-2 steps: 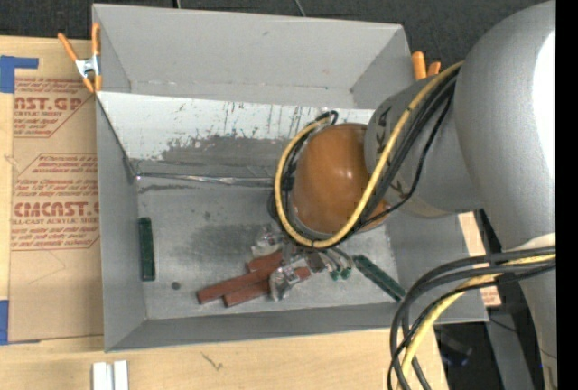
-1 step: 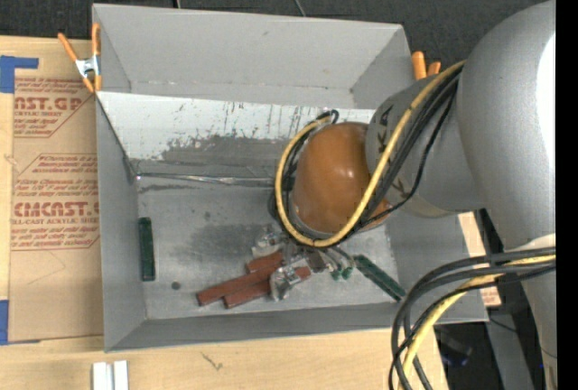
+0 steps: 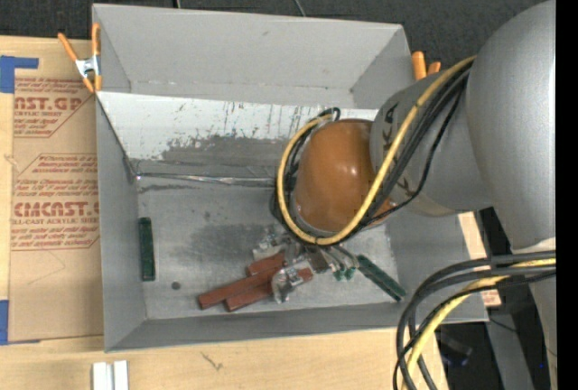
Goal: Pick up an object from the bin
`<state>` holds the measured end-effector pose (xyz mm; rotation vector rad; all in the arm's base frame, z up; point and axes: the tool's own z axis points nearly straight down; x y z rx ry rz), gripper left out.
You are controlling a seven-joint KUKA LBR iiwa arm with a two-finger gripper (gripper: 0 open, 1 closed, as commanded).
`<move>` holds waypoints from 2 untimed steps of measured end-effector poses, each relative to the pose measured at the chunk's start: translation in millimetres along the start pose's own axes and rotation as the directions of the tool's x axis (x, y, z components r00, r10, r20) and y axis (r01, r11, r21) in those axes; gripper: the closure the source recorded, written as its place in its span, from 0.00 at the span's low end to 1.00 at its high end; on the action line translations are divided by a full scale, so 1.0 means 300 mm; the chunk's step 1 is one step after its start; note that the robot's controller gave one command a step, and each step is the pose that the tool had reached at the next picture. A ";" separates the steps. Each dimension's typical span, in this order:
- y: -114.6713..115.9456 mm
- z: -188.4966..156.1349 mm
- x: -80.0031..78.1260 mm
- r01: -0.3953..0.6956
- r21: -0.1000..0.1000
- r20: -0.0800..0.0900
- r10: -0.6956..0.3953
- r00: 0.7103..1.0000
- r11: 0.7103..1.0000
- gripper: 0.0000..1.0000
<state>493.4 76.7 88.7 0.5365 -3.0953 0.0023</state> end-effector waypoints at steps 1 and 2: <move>0.002 -0.045 -0.001 0.001 -0.001 -0.001 -0.001 1.000 1.000 1.00; 0.002 -0.080 -0.001 0.001 -0.002 -0.001 -0.001 1.000 1.000 1.00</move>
Offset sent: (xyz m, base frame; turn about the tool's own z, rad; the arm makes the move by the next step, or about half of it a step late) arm 0.0001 0.0000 0.0585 0.0000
